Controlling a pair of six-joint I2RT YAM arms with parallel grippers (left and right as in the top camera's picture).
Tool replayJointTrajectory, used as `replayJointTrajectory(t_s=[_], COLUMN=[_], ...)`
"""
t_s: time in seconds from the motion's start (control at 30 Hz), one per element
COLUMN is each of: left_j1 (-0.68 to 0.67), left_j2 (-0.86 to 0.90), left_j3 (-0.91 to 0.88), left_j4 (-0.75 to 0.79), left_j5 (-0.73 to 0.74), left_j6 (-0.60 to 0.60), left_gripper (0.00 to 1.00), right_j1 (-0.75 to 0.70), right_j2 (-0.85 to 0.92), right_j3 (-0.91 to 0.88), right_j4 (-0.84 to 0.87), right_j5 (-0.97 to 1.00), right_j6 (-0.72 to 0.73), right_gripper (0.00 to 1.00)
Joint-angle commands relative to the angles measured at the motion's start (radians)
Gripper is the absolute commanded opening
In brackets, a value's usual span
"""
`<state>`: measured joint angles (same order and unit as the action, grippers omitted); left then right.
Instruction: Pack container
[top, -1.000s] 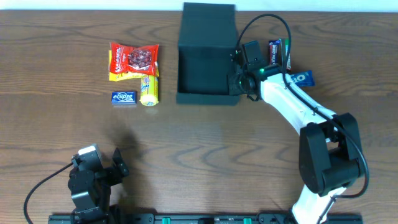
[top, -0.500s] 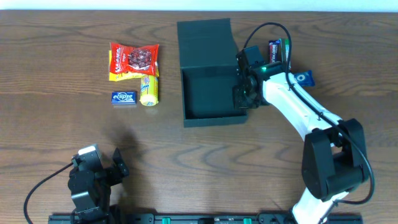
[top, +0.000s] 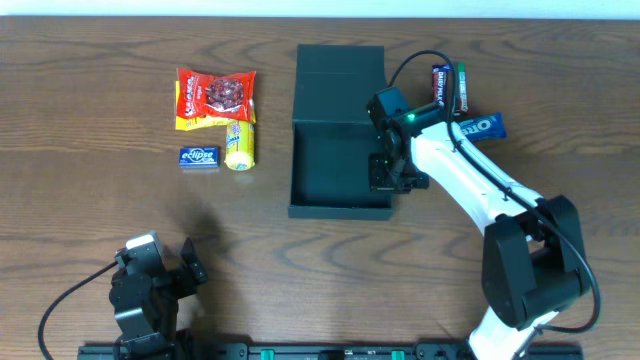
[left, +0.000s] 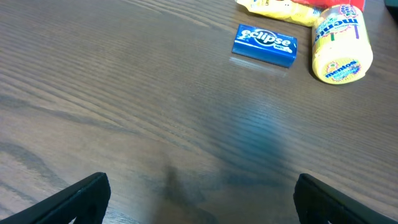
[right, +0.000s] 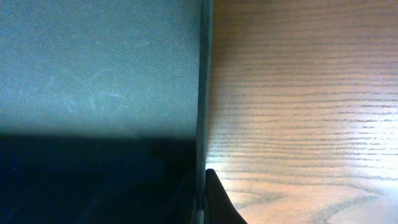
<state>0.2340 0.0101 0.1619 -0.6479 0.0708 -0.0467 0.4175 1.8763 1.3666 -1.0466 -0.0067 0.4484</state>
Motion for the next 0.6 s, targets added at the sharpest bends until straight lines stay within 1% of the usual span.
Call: replayJointTrajectory(t_s=[0.0, 0.13, 0.37, 0.57], left_j1=[0.002, 0.002, 0.002, 0.001], left_j2=[-0.006, -0.006, -0.006, -0.006], left_j3=[-0.005, -0.005, -0.005, -0.005], left_j4=[-0.007, -0.007, -0.007, -0.007], left_j5=[-0.008, -0.008, -0.008, -0.008], left_j6=[0.018, 0.018, 0.018, 0.018], left_gripper=[0.95, 0.95, 0.95, 0.95], right_j1=[0.016, 0.016, 0.043, 0.066], right_j2=[-0.024, -0.024, -0.024, -0.024], right_j3=[-0.009, -0.016, -0.022, -0.022], right_j4=[-0.019, -0.047, -0.042, -0.031], right_j5=[-0.028, -0.028, -0.039, -0.034], right_j6=[0.023, 0.031, 0.031, 0.061], right_gripper=[0.01, 0.01, 0.02, 0.01])
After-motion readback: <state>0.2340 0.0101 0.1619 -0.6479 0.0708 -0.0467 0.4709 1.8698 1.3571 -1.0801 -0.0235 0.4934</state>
